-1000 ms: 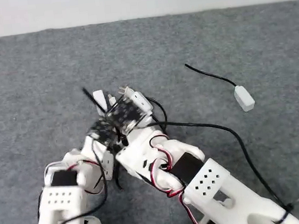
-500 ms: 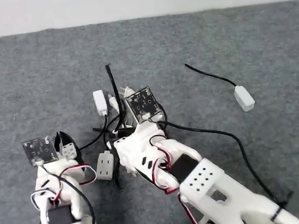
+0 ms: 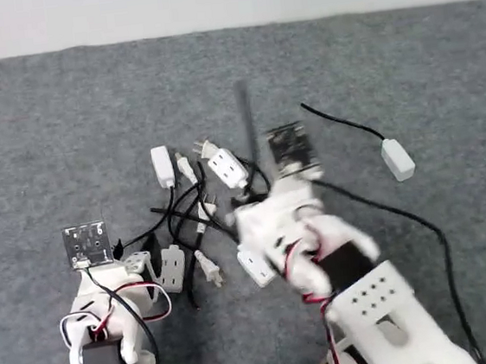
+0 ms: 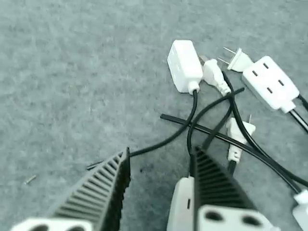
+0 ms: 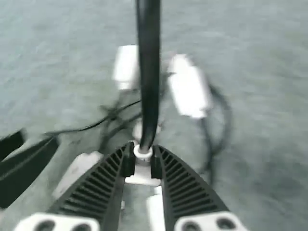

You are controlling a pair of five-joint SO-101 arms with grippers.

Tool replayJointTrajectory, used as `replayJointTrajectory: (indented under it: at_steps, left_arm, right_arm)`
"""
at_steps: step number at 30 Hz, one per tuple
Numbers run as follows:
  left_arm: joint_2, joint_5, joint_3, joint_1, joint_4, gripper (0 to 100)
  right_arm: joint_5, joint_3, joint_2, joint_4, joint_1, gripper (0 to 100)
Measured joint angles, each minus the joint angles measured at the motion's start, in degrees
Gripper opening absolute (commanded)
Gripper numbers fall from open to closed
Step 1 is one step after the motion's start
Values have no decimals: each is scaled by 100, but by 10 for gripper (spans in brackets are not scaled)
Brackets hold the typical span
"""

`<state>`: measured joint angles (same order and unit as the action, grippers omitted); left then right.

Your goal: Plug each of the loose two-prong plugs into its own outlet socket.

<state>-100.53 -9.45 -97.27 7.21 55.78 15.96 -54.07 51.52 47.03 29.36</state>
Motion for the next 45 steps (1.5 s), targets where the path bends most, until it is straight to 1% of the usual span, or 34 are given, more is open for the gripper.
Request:
replayJointTrajectory:
  at_steps: [3,6,9,13,18,21,26,35,40,45]
  left_arm:
    - [105,53,0,35,-158,170]
    - [220,53,0,26,-299,192]
    - [325,53,0,26,-387,198]
    - [404,53,0,18,-475,198]
    - [440,62,0,26,-492,199]
    - [440,62,0,26,-492,199]
    - [440,255,0,26,-492,199]
    - [440,334,0,26,-492,199]
    - [440,492,0,26,-492,199]
    - [440,510,0,26,-492,199]
  right_arm:
    - [-431,484,-316,659,-818,7]
    - [-914,1090,-1090,1521,-1705,8]
    - [-1266,1609,-2084,2215,-2171,8]
    - [-1530,2066,-3543,2330,-2602,8]
    - [-1644,2831,-5055,2127,-3042,9]
    - [-1864,3314,-5749,2127,-3103,24]
    - [-1925,3842,-6321,2127,-3103,120]
    - [-1925,3947,-6374,2127,-3103,122]
    - [-1925,3947,-6374,2127,-3103,122]
    - [-1925,3947,-6470,1908,-3103,121]
